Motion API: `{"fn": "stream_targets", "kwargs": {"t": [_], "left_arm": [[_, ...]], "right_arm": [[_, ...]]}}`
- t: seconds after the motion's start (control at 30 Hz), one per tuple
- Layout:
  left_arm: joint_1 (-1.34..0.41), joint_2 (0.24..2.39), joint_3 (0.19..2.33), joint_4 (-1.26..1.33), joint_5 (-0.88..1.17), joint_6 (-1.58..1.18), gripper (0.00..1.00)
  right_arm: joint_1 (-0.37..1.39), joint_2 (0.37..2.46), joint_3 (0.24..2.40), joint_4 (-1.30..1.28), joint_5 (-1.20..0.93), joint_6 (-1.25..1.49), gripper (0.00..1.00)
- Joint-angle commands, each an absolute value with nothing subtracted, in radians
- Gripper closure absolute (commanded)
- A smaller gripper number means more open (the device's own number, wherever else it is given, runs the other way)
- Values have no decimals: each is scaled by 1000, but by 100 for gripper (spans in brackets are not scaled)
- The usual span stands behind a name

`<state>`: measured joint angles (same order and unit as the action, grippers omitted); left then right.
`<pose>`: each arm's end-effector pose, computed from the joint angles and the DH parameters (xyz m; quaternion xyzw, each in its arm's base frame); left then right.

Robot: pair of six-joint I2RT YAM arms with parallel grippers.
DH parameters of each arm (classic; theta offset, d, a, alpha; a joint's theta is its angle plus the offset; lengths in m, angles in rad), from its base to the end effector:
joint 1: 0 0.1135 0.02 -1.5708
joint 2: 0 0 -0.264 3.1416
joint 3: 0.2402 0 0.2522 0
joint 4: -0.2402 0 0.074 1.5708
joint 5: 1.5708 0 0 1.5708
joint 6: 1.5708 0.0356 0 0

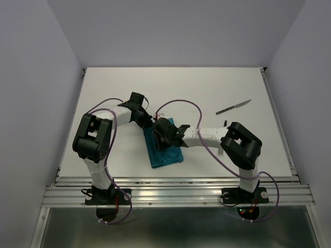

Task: Fold the napkin into a case and place the utensils inside
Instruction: Fold the lower triangle-folded napkin at the center of the board.

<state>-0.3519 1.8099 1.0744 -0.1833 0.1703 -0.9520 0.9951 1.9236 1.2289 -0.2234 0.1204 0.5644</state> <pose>0.3458 -0.1334 0.1634 -0.2530 0.9098 -0.2577 0.2048 0.2237 0.3367 0.1637 -0.1832 0.9278 0.1845 0.2676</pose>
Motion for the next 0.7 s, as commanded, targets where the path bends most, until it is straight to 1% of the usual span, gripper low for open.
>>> {"fn": "stream_targets", "kwargs": {"t": [0.0,0.1,0.13,0.23,0.4,0.5,0.53,0.6,0.67], "left_arm": [[-356,1801,1104,-196,153,-939,100],[-356,1790,1100,-196,152,-934,100],[-356,1786,1098,-196,150,-934,97],[-356,1766,1098,-198,141,-925,90],[-356,1740,1118,-225,132,-891,79],[-356,1718,1132,-241,120,-864,65],[-356,1715,1138,-245,118,-845,56],[-356,1703,1147,-262,118,-828,46],[-354,1691,1158,-273,114,-808,42]], "right_arm": [[1009,1947,1236,-255,166,561,75],[1009,1942,1233,-261,181,569,87],[1009,1937,1229,-261,192,572,93],[1009,1916,1221,-261,209,581,98],[1009,1894,1215,-255,215,584,99],[1009,1905,1219,-253,206,580,99],[1009,1908,1220,-252,195,580,99],[1009,1913,1213,-244,189,578,99],[1009,1914,1207,-238,180,580,99]]}}
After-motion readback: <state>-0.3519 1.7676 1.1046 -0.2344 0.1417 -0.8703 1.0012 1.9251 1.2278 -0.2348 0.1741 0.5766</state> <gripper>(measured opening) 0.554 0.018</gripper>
